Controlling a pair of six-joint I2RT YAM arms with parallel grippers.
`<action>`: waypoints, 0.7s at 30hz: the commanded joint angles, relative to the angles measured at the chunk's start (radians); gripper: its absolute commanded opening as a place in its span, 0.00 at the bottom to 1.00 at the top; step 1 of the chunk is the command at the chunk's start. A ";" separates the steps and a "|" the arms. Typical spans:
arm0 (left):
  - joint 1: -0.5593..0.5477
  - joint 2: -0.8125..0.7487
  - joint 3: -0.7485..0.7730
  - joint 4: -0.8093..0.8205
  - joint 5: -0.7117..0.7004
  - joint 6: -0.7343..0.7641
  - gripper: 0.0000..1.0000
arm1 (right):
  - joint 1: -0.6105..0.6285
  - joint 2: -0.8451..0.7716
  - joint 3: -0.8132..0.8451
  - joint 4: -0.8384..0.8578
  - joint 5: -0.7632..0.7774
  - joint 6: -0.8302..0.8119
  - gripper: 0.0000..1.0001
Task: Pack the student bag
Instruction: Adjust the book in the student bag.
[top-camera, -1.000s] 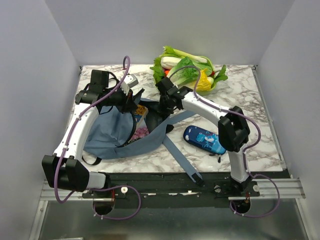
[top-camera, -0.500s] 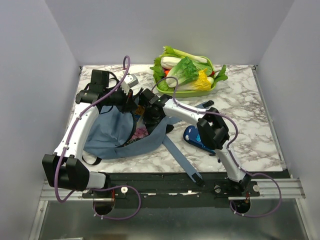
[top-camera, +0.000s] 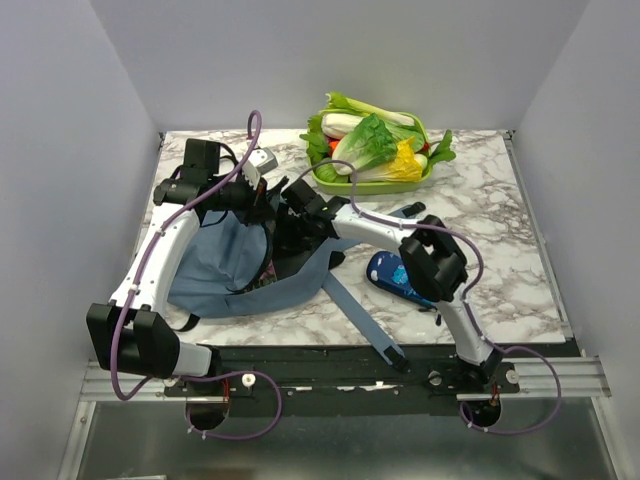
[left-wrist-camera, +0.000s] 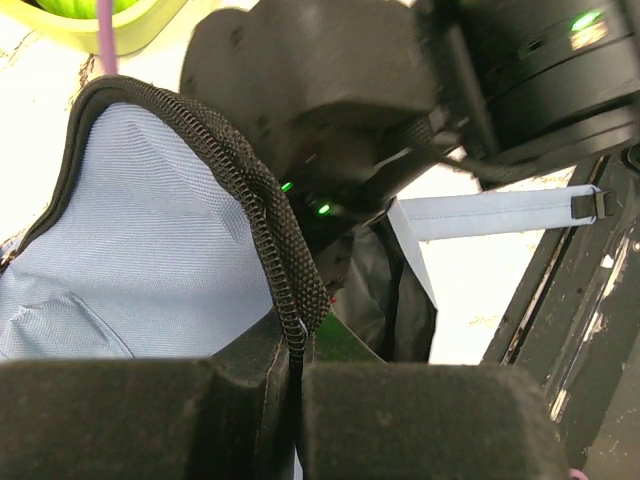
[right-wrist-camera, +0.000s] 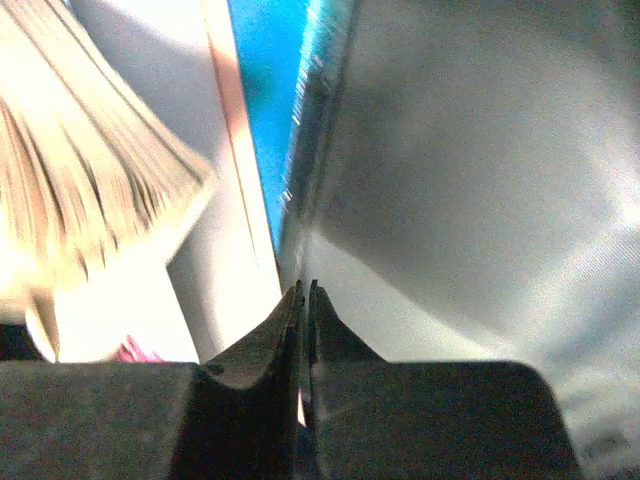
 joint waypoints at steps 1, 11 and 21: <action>-0.001 0.002 0.009 0.025 0.071 0.023 0.08 | -0.058 -0.176 -0.164 0.022 0.047 -0.036 0.17; 0.001 0.001 -0.017 0.009 0.046 0.063 0.08 | -0.161 -0.549 -0.411 -0.028 0.096 -0.291 0.37; 0.001 -0.006 -0.034 0.023 0.067 0.050 0.08 | -0.529 -0.846 -0.856 -0.168 0.235 -0.153 0.51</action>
